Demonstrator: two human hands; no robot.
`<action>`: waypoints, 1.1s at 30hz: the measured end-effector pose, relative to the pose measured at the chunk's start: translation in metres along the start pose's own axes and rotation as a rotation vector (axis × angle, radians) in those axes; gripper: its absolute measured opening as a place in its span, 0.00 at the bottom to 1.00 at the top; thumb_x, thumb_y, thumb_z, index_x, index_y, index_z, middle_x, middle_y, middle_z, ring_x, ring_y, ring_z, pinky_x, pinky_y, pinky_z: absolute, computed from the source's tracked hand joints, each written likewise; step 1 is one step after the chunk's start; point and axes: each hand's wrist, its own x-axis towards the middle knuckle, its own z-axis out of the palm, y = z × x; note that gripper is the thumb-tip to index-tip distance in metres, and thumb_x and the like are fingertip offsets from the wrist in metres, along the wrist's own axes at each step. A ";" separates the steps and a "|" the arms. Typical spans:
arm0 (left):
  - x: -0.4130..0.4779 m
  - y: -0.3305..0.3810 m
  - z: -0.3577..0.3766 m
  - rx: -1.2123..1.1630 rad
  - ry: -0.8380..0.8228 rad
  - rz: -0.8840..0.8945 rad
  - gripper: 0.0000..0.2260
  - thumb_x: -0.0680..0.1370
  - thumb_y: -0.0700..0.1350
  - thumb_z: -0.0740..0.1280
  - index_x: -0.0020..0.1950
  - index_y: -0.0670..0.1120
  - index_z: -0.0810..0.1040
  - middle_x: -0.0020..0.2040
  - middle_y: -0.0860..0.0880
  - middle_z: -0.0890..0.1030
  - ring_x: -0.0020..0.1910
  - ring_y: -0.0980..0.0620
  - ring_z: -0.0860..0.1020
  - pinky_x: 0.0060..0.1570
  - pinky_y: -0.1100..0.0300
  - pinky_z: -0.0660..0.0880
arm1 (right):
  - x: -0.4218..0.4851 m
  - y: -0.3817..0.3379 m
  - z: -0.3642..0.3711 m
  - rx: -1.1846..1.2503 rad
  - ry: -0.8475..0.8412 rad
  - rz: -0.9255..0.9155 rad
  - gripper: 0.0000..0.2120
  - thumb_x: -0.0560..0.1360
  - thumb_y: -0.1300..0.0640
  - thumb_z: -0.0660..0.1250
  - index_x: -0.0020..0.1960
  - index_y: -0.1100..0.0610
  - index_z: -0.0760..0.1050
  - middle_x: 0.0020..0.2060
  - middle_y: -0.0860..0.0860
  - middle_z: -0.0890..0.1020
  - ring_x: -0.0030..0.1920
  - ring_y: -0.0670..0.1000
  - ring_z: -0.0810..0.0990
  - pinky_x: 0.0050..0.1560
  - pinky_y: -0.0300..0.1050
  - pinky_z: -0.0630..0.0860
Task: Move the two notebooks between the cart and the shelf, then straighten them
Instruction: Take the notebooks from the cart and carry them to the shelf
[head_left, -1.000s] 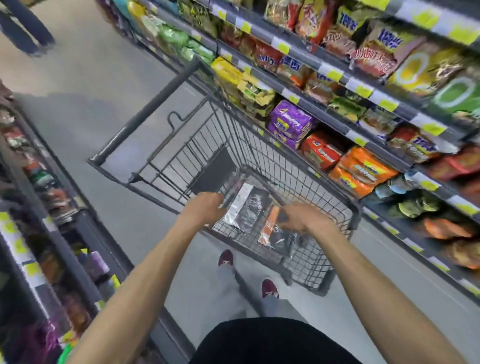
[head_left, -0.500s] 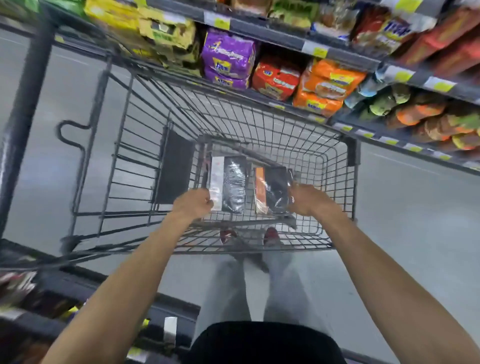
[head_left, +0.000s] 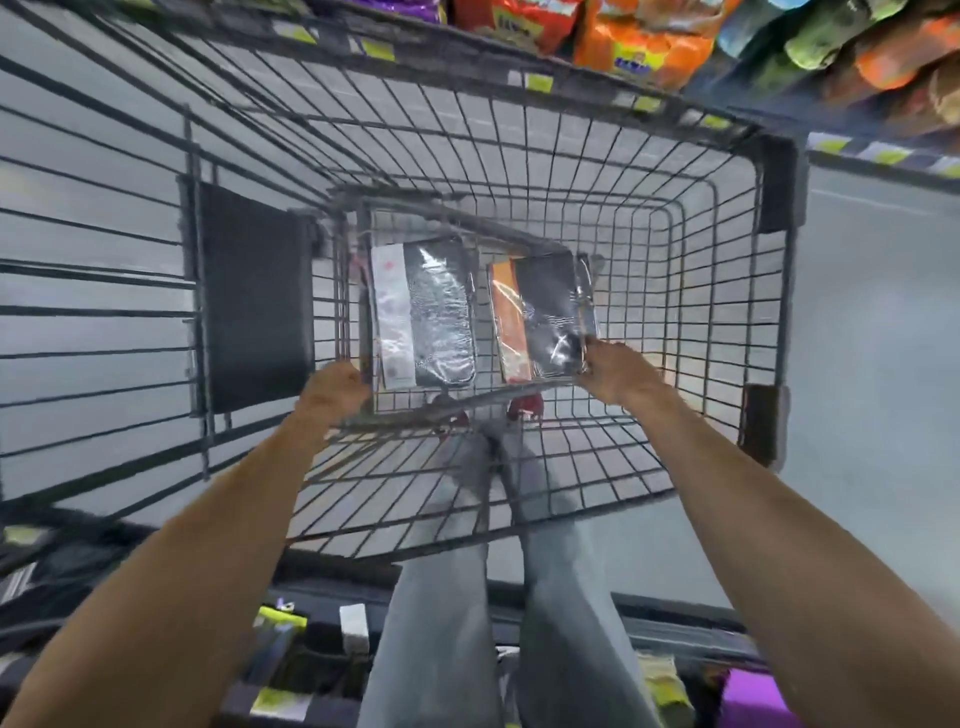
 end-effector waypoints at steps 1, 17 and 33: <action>0.014 -0.007 0.007 -0.016 -0.006 -0.029 0.06 0.78 0.44 0.68 0.52 0.42 0.77 0.54 0.40 0.81 0.48 0.43 0.79 0.55 0.45 0.79 | 0.008 0.003 0.005 0.019 0.012 0.009 0.21 0.81 0.44 0.59 0.69 0.55 0.70 0.54 0.57 0.82 0.44 0.55 0.78 0.45 0.44 0.72; 0.050 0.012 0.051 -0.331 0.037 -0.145 0.24 0.74 0.55 0.74 0.62 0.41 0.78 0.58 0.42 0.82 0.55 0.40 0.82 0.60 0.47 0.77 | 0.061 -0.001 0.040 0.427 0.134 0.294 0.40 0.68 0.42 0.76 0.68 0.64 0.65 0.61 0.59 0.75 0.62 0.60 0.77 0.58 0.50 0.77; 0.061 -0.009 0.055 -0.626 0.016 -0.213 0.25 0.69 0.52 0.79 0.60 0.41 0.78 0.49 0.45 0.85 0.47 0.46 0.85 0.55 0.45 0.81 | 0.064 -0.010 0.054 0.474 0.186 0.373 0.29 0.66 0.37 0.76 0.55 0.57 0.76 0.49 0.52 0.80 0.48 0.52 0.79 0.39 0.42 0.70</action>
